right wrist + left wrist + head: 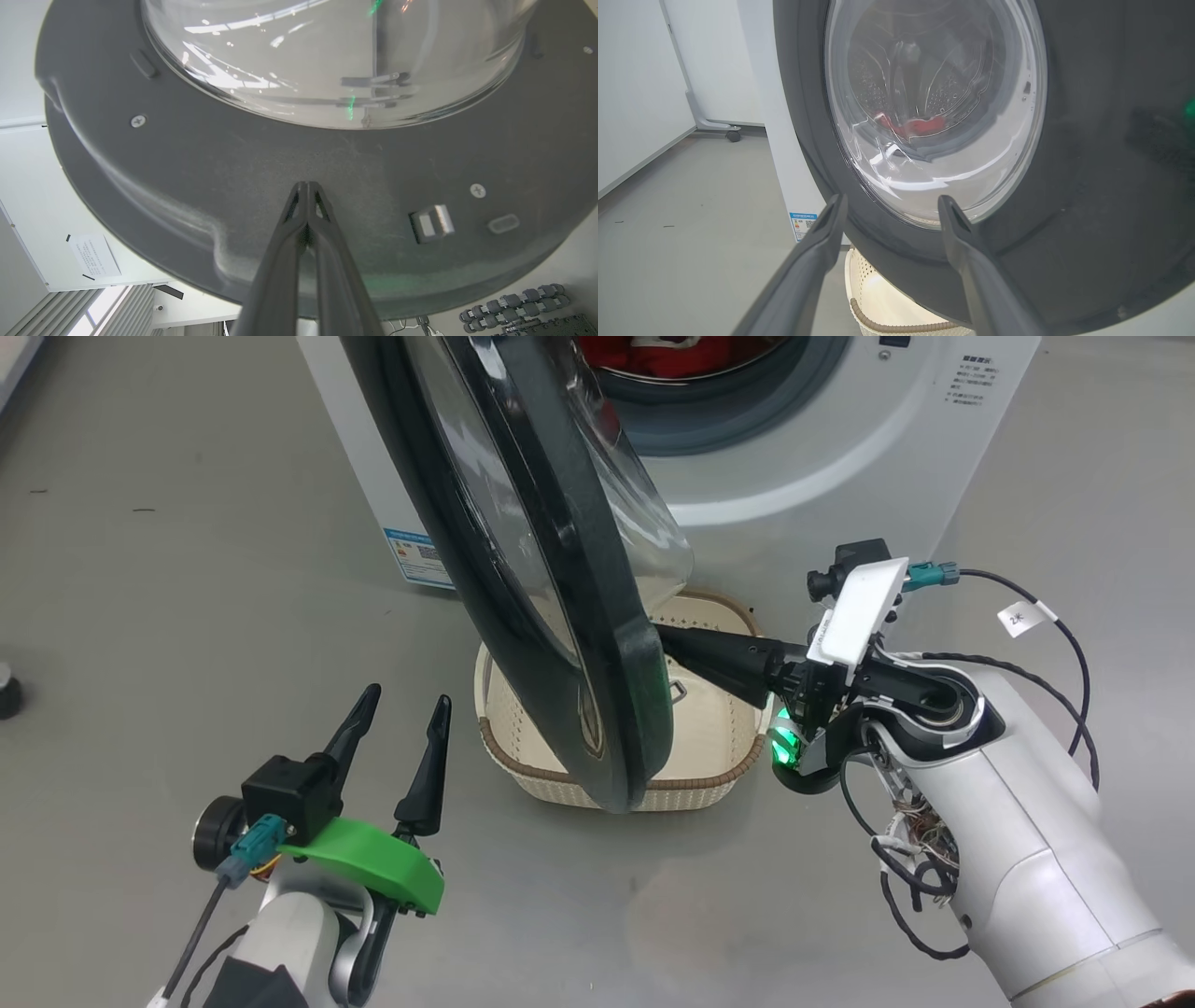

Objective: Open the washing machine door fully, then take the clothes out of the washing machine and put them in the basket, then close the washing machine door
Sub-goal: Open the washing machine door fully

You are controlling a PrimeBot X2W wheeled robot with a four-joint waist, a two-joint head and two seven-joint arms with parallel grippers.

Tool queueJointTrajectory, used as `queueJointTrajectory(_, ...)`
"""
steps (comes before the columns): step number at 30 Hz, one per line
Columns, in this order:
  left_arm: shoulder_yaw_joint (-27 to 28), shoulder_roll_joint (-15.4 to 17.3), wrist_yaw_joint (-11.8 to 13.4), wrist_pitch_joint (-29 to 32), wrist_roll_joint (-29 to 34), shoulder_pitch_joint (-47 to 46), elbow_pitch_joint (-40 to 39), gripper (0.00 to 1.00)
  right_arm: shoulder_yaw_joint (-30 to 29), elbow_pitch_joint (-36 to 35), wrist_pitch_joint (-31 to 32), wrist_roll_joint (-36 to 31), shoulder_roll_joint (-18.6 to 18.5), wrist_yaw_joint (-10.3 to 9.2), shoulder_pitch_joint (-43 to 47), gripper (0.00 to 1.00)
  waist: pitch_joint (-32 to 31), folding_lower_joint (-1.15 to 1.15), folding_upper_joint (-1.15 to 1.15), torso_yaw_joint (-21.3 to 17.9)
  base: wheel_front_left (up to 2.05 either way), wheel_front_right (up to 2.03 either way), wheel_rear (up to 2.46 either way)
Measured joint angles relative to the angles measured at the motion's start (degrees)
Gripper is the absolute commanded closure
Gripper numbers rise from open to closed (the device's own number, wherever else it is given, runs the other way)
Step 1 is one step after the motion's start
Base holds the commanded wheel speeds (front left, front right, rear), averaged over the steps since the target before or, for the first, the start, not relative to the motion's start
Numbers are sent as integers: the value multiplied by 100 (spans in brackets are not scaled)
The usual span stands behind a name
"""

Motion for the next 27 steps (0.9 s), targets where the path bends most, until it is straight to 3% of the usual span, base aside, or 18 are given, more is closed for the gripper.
queueJointTrajectory(27,-91,-21,102,0,-96,236,32,0,1112,-446,-739,335,0,0,291,100,-285,0,0,620,0,0,0)
